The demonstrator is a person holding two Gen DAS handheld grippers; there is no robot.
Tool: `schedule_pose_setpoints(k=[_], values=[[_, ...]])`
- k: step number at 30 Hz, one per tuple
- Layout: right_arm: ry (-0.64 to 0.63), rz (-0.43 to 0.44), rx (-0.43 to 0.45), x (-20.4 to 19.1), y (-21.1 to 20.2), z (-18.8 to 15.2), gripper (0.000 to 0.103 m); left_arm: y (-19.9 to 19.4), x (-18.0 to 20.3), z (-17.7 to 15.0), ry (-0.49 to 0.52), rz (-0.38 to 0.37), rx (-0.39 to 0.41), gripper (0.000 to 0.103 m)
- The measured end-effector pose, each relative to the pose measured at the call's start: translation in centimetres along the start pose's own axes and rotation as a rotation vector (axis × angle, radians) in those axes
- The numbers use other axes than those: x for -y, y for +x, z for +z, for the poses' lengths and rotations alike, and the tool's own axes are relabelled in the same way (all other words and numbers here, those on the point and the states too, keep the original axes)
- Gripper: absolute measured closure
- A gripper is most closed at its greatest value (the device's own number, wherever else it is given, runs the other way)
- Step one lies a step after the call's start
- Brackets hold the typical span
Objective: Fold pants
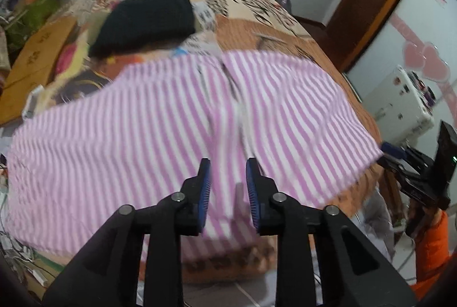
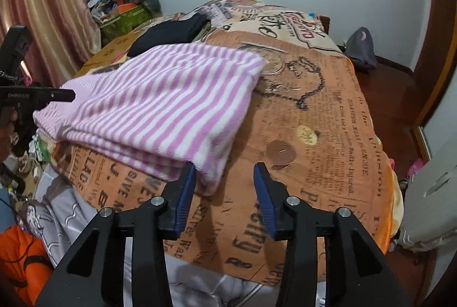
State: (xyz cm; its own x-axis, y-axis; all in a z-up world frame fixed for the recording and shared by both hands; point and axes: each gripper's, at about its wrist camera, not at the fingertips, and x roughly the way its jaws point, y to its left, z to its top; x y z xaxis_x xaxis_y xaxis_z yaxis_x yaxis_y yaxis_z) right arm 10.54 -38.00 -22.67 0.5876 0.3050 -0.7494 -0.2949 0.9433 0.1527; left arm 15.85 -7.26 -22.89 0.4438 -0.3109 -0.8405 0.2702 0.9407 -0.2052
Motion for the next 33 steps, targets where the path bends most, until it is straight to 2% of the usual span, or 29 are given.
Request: schedule_pose_setpoints(k=[7,13,18,20,23,24,28,33], values=[[0.018,0.056,0.007,0.2,0.2,2.4,0.064,4.8,-2.3,5.3,-0.020,-0.005,-0.032,0.074],[-0.050,0.017,-0.056,-0.2,0.1,2.4,0.061,9.4,-3.1,9.0,-0.004,-0.018,-0.075,0.074],[-0.027,-0.036,-0.116,0.8,-0.5,1.0,0.061,12.5,-4.0,10.5,-0.032,-0.075,-0.114,0.074],[-0.005,-0.048,-0.109,1.3,-0.9,1.1,0.060,13.2,-4.2,10.7,-0.048,-0.102,-0.124,0.074],[0.030,-0.040,-0.067,2.1,-1.3,2.2,0.060,13.7,-4.0,10.9,-0.033,-0.101,-0.110,0.074],[0.043,-0.027,-0.052,2.2,-1.1,2.7,0.060,13.7,-3.8,10.9,-0.021,-0.090,-0.104,0.075],[0.047,0.027,-0.040,1.7,1.1,4.1,0.059,13.3,-3.7,11.1,-0.005,-0.063,-0.080,0.092],[0.026,0.086,-0.129,0.6,4.2,2.8,0.060,13.1,-4.6,11.9,-0.012,-0.008,-0.051,0.096]])
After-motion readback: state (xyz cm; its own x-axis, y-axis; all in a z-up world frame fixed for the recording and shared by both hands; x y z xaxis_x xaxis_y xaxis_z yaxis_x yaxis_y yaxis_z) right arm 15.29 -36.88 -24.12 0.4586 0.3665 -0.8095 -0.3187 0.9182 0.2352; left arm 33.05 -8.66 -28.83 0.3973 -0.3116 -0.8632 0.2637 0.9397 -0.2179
